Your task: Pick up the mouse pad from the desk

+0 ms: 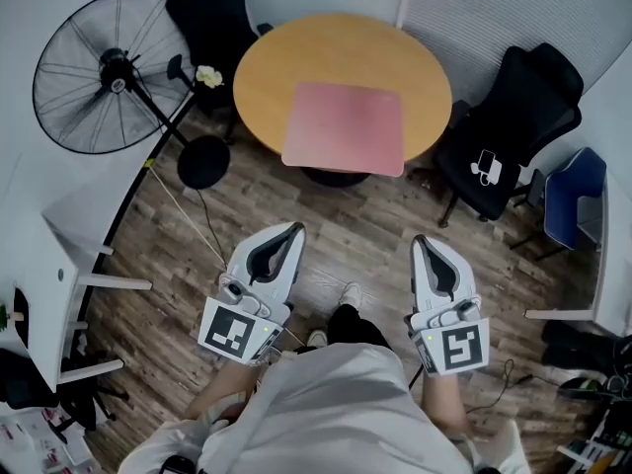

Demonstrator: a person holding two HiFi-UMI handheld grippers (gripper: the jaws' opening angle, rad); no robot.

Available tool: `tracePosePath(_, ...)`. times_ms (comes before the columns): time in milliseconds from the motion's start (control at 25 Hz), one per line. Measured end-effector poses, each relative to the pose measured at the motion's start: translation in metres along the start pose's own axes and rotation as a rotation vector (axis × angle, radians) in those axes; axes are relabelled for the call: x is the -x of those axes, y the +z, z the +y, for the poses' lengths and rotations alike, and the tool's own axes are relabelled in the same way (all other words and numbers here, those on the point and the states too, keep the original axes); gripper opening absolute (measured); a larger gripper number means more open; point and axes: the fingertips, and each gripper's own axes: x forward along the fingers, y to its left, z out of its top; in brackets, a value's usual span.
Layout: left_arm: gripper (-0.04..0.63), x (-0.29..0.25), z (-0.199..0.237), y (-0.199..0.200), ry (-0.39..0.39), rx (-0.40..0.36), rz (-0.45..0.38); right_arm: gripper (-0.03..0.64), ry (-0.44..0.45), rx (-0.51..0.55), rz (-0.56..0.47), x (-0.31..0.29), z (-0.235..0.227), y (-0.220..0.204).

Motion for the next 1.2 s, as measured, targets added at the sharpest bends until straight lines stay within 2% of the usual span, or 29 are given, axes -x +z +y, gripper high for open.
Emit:
tracePosePath(640, 0.005, -0.143, 0.021, -0.014, 0.019, -0.018, 0.02, 0.003, 0.038, -0.029, 0.0, -0.072, -0.113, -0.014)
tracePosePath(880, 0.005, -0.17, 0.026, -0.024, 0.041, -0.02, 0.032, 0.003, 0.058, -0.01, 0.008, -0.085, -0.141, -0.024)
tracePosePath(1200, 0.005, -0.188, 0.036, -0.031, 0.045, -0.023, 0.044, 0.003, 0.073, -0.01, 0.017, -0.102, -0.152, -0.032)
